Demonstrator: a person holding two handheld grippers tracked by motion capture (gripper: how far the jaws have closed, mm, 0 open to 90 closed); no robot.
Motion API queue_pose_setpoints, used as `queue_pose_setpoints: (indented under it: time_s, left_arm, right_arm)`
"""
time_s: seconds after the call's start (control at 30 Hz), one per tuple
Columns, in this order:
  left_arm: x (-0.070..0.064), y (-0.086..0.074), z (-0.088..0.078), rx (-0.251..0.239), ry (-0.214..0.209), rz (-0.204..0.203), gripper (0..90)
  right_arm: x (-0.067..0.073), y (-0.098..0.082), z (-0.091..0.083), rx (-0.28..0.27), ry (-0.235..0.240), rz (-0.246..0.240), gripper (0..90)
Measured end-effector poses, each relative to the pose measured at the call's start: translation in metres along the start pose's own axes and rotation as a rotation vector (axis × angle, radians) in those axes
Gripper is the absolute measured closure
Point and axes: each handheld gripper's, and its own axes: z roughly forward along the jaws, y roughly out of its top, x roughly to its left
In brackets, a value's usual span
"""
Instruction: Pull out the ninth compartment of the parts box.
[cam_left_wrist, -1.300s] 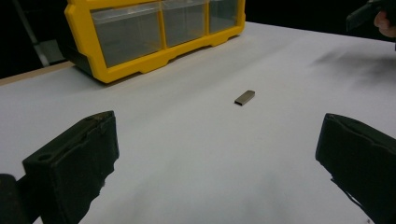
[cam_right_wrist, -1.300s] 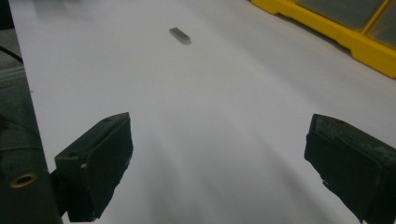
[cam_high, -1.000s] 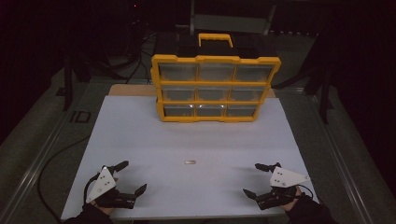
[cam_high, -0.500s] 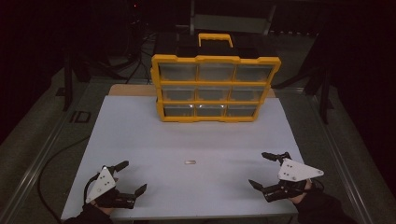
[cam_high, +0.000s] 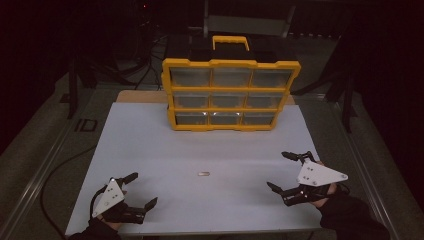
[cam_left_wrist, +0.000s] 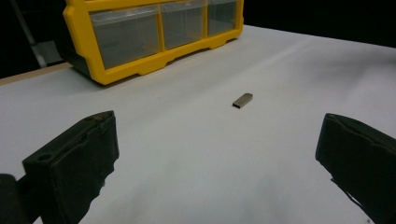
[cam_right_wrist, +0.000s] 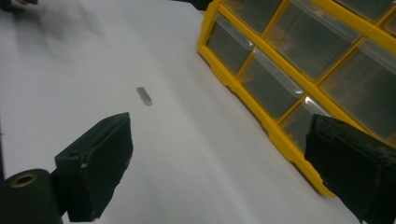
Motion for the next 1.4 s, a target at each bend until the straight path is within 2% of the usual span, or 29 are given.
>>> queue_pose_setpoints:
  time_s: [0.4,0.57,0.63,0.8,0.9,1.0,1.17,1.4]
  left_arm:
    - [0.0,0.0,0.0,-0.001,-0.003,0.001,0.0]
    - [0.0,0.0,0.0,0.0,-0.004,0.004,0.0]
    - [0.0,0.0,0.0,-0.001,0.0,0.006,0.0]
    - [0.0,0.0,-0.001,-0.006,0.005,0.004,0.0]
    - [0.0,0.0,0.0,-0.005,0.003,0.005,0.0]
    - [0.0,0.0,0.0,-0.007,0.003,0.002,0.0]
    - [0.0,0.0,0.0,-0.006,0.003,0.0,0.0]
    - [0.0,0.0,0.0,-0.009,0.004,0.0,0.0]
  right_arm:
    - [-0.012,0.015,0.01,0.003,-0.038,-0.072,7.8]
    - [-0.017,0.022,0.016,-0.001,-0.059,-0.126,7.9]
    - [-0.02,0.024,0.018,0.005,-0.068,-0.135,7.9]
    - [-0.026,0.027,0.023,-0.018,-0.066,-0.142,8.7]
    - [-0.028,0.028,0.026,-0.014,-0.085,-0.174,8.7]
    - [-0.029,0.029,0.028,-0.016,-0.09,-0.182,8.7]
    - [-0.031,0.032,0.036,-0.001,-0.106,-0.239,8.7]
    - [-0.031,0.035,0.048,0.016,-0.113,-0.28,8.7]
